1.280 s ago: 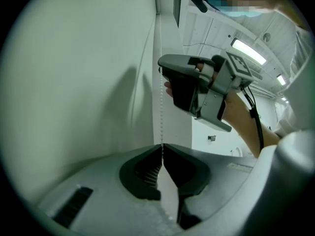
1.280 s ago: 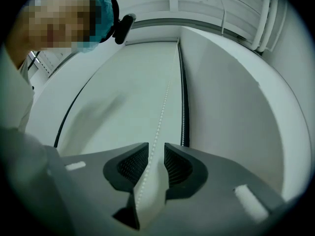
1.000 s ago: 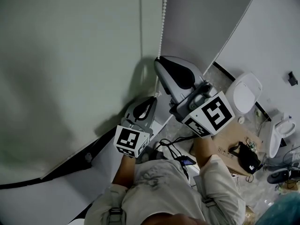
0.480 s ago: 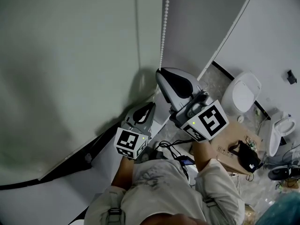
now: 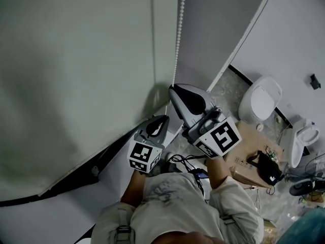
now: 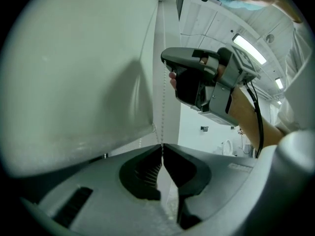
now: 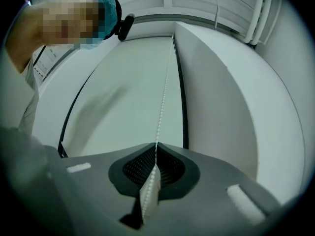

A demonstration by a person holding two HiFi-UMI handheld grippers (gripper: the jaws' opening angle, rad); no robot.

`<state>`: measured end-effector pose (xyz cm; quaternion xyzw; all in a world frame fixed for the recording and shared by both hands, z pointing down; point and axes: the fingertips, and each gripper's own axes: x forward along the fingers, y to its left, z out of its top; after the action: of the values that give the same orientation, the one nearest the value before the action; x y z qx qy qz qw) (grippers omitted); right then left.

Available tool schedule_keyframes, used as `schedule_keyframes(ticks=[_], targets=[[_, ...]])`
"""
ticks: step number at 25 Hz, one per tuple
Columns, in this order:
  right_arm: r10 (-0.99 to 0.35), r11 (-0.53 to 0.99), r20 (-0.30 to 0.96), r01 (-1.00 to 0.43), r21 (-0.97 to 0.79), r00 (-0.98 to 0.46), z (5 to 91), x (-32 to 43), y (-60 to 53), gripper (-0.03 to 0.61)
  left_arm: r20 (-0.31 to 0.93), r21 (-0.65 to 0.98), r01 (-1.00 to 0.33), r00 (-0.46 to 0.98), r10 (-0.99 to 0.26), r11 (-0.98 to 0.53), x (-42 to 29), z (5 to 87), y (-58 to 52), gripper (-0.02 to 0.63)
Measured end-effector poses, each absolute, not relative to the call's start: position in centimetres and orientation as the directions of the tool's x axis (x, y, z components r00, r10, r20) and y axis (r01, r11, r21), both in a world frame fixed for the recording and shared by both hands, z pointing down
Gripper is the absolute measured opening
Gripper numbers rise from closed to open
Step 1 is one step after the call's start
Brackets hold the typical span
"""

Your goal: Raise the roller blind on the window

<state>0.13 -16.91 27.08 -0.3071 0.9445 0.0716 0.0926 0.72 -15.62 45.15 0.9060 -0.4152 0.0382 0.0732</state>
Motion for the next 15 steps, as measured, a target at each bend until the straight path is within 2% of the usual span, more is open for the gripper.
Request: schedule_keyframes(ticks=[15], targets=[[-0.599,0.794,-0.126,-0.607,0.031,-0.791,32.7,0.4,-16.0,0.015,0.265,0.135,-0.768,0.636,-0.724,-0.626,1.0,50.8,-14.5,0.02]])
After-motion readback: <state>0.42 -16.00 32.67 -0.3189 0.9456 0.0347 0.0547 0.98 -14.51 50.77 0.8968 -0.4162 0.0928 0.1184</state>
